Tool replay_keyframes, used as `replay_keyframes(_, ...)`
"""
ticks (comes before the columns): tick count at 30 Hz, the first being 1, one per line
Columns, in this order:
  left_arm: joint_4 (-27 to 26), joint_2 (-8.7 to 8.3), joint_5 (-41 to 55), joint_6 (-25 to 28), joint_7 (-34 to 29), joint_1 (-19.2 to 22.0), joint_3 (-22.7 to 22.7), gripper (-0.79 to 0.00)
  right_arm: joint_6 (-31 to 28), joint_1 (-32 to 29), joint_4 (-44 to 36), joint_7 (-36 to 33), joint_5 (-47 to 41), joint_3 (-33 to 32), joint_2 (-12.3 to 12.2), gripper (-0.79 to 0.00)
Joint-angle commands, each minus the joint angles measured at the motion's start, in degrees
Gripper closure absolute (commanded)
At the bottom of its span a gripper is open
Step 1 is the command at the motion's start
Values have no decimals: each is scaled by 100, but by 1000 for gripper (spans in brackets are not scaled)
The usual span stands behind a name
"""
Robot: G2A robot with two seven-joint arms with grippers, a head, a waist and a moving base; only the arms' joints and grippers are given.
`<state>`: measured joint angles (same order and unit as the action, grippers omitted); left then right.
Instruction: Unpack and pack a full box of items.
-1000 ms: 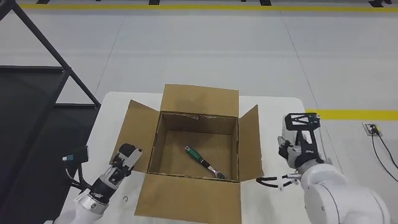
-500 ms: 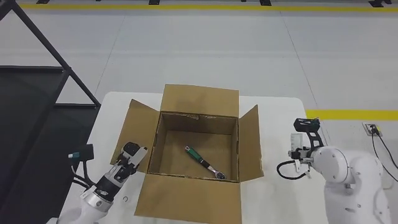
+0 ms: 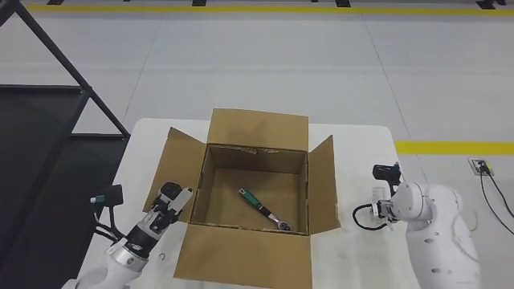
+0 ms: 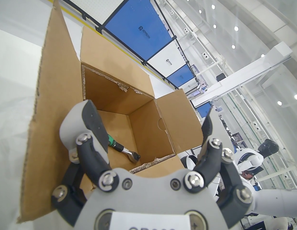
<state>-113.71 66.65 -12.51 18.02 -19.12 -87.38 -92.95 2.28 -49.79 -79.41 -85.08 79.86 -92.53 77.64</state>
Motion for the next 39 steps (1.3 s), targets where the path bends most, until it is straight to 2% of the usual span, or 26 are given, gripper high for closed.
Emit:
replay_keyframes(1,-3,-1,-10,-8,2,-2,-1,-785,-33,48,137,44,-36,41,-4,0)
replay_keyframes(3,-10,-3,-13,-6,-4,-5,-1,-785,9,83,229,74,-36,59,-11,-157)
replay_keyframes(4,-12,-4,-12,-5,-7,-7,-5,-785,11,90,254,77,-41,71,-13,-188)
replay_keyframes(5,-17,-5,-7,-4,-11,-13,-13,-785,8,103,285,88,-52,89,-18,-252)
replay_keyframes(17,-42,-18,30,64,-14,-93,-103,-785,150,-4,40,57,-129,117,-71,-400)
replay_keyframes(18,-43,-19,29,72,-7,-96,-109,-785,162,-20,-12,46,-132,122,-75,-391)
replay_keyframes(20,-44,-20,32,79,3,-108,-114,-785,199,-64,-128,24,-132,137,-82,-434)
replay_keyframes(23,-46,-22,48,100,5,-127,-127,-785,271,-122,-408,53,-120,133,-95,-425)
replay_keyframes(27,-58,-26,62,122,18,-151,-162,-785,457,-309,-1156,204,-221,68,-105,-486)
replay_keyframes(28,-63,-26,65,125,25,-159,-170,-785,610,-371,-1388,269,-182,42,-105,-523)
replay_keyframes(29,-72,-27,70,133,27,-166,-177,-785,756,-432,-1644,361,-192,34,-100,-634)
replay_keyframes(30,-76,-28,76,146,30,-175,-184,-785,789,-497,-1907,448,-275,45,-95,-779)
replay_keyframes(32,-88,-29,81,158,44,-196,-202,-785,865,-614,-2386,597,-354,16,-95,-665)
replay_keyframes(33,-97,-29,84,171,55,-208,-212,-785,901,-660,-2616,664,-359,28,-94,-680)
replay_keyframes(35,-110,-30,97,193,78,-242,-234,-785,1021,-724,-3071,790,-387,104,-84,-785)
replay_keyframes(39,-137,-30,118,237,116,-310,-258,-785,1135,-799,-3817,1121,-493,440,-53,-785)
